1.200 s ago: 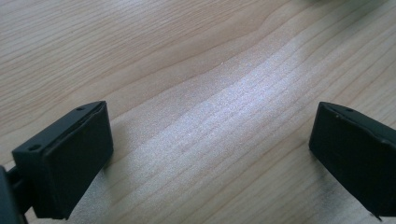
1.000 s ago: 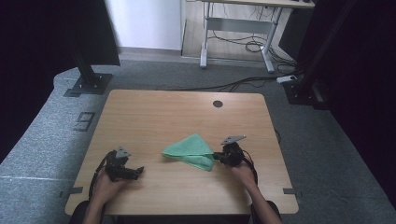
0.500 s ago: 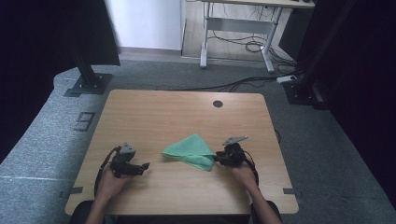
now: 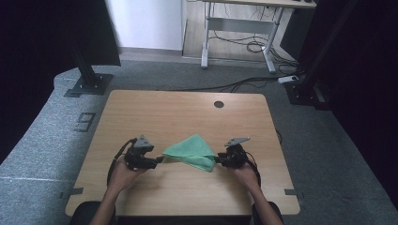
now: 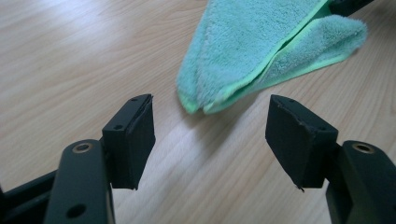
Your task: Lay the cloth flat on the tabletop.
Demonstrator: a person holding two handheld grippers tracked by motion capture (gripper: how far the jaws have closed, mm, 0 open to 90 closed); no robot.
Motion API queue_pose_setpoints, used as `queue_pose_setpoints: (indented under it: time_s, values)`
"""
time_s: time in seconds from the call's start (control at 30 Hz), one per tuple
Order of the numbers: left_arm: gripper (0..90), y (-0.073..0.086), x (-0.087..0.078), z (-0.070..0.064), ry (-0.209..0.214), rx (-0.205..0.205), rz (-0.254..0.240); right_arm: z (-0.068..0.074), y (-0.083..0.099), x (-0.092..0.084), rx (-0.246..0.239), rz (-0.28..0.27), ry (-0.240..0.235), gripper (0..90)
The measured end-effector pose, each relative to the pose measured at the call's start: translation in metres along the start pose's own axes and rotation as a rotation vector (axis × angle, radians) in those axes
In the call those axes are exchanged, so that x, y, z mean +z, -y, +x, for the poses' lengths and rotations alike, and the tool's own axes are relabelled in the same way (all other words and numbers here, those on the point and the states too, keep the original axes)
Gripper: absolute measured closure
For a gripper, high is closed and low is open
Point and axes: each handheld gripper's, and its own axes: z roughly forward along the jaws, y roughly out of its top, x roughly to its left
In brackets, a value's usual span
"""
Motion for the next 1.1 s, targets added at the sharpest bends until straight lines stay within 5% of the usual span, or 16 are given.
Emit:
queue_pose_setpoints:
  time_s: [0.27, 0.57, 0.87, 1.1]
  values:
    - [46.9, -0.001, 0.024, 0.008, 0.023, -0.008, 0.036, 0.003, -0.002, 0.004, -0.016, 0.023, -0.017, 78.1]
    - [83.8, -0.002, 0.030, 0.019, 0.105, -0.080, -0.009, 0.006, -0.008, -0.001, -0.038, 0.016, -0.009, 86.5]
    - [87.0, -0.024, -0.005, 0.021, 0.139, -0.071, -0.092, 0.007, -0.021, -0.028, -0.048, -0.047, -0.006, 86.9]
    - [87.0, -0.067, -0.042, 0.027, 0.120, -0.026, -0.157, 0.011, -0.070, -0.076, -0.119, -0.155, 0.053, 87.0]
